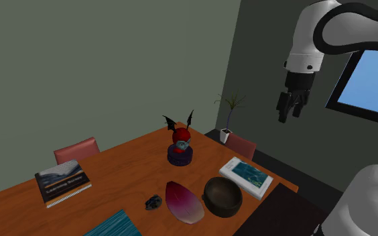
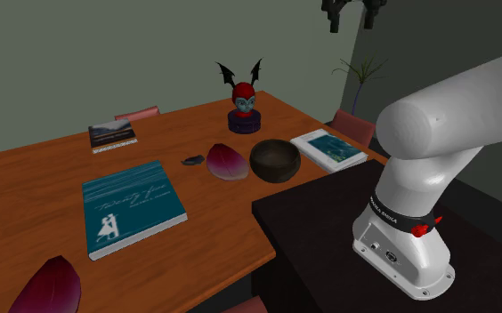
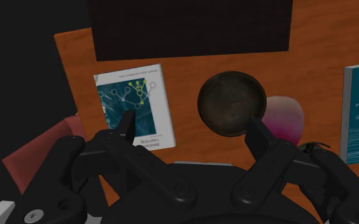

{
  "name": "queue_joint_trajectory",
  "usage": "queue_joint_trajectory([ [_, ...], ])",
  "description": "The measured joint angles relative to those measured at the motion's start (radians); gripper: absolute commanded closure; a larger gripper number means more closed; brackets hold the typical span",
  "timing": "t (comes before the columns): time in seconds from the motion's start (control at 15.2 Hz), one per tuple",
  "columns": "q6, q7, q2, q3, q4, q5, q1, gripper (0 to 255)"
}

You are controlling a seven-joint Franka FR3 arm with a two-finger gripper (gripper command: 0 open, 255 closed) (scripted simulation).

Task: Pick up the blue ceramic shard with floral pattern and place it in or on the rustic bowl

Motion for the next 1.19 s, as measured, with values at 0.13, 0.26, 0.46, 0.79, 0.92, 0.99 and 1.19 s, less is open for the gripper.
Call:
queue_joint_trajectory([
  [0.13, 0.012, 0.010, 0.003, 0.008, -0.008, 0.007, 0.003, 0],
  [0.26, 0.056, 0.031, 0.014, 0.026, -0.039, 0.021, 0.010, 0],
  [0.46, 0.143, 0.083, 0.044, 0.072, -0.089, 0.057, 0.028, 0],
  [0.79, 0.291, 0.163, 0.130, 0.146, -0.138, 0.107, 0.056, 0],
  [0.92, 0.350, 0.201, 0.169, 0.182, -0.152, 0.127, 0.070, 0],
  [0.99, 0.382, 0.216, 0.192, 0.196, -0.158, 0.134, 0.074, 0],
  [1.19, 0.473, 0.269, 0.272, 0.246, -0.160, 0.152, 0.089, 0],
])
